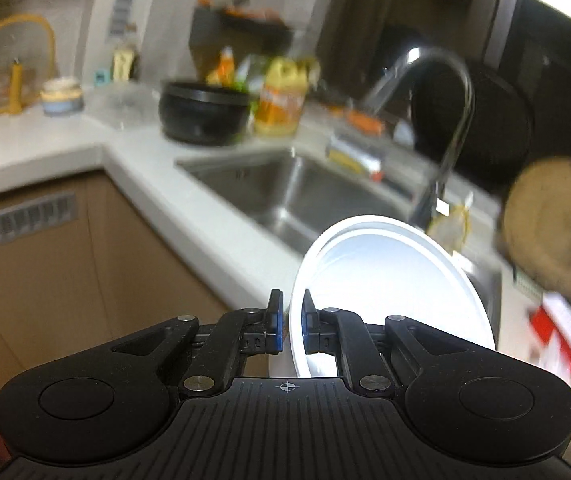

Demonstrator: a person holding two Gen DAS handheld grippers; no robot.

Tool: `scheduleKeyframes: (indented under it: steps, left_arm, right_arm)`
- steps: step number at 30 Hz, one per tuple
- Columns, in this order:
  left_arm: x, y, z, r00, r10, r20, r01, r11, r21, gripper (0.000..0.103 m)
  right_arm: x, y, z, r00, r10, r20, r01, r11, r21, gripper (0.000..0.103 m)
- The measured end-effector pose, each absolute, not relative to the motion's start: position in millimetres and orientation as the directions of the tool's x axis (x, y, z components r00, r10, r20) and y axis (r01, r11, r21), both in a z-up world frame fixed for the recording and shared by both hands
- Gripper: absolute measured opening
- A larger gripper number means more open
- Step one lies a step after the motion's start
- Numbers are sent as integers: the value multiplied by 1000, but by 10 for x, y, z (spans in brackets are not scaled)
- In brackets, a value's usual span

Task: Collect trash
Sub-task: 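Carry the sachet and bowl with both grippers over the green-lined bin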

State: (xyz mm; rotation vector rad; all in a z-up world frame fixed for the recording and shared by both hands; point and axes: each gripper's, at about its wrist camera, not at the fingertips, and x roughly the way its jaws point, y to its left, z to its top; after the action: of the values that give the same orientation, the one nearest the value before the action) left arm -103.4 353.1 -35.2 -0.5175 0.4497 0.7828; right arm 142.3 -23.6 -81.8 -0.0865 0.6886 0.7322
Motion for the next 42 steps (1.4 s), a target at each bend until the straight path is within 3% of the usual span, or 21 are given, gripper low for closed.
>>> scheduleKeyframes:
  steps: [5,10,16,20,23,34,42]
  left_arm:
    - [-954,3426,-991,655,262,-709,-597,755,-272,11]
    - [-663,3105,-1830,558,-23,-830,-442,838,-320,11]
    - [-267,2608,-2740,375,-173,-911,-359,879,-314,12]
    - [-35,2395,-3306,326,-301,-896,-385,824,-416,21]
    - [59,2261,-3580,283,-295,-913,-394,832,-391,30]
    - [-335,2436,-3306,380,-281,-881,-491,746,-449,30]
    - [-601,2638,-2914,359,-160,-920,-532,775,-342,30]
  right_arm:
    - [971,6,-1092,456,573,-681,-630,748,208,12]
    - [647,81,-1436,440,497,-748,-545,810,217,11]
    - [375,-37,-1862,456,325,-828,-416,901,125,11]
    - [287,-189,-2025,468,235,-852,-368,928,53,11]
    - [318,-264,-2190,465,181,-867,-340,940,14,11]
    - [532,95,-2831,370,237,-898,-385,919,84,11]
    - [659,581,-3511,270,286,-919,-435,888,148,11]
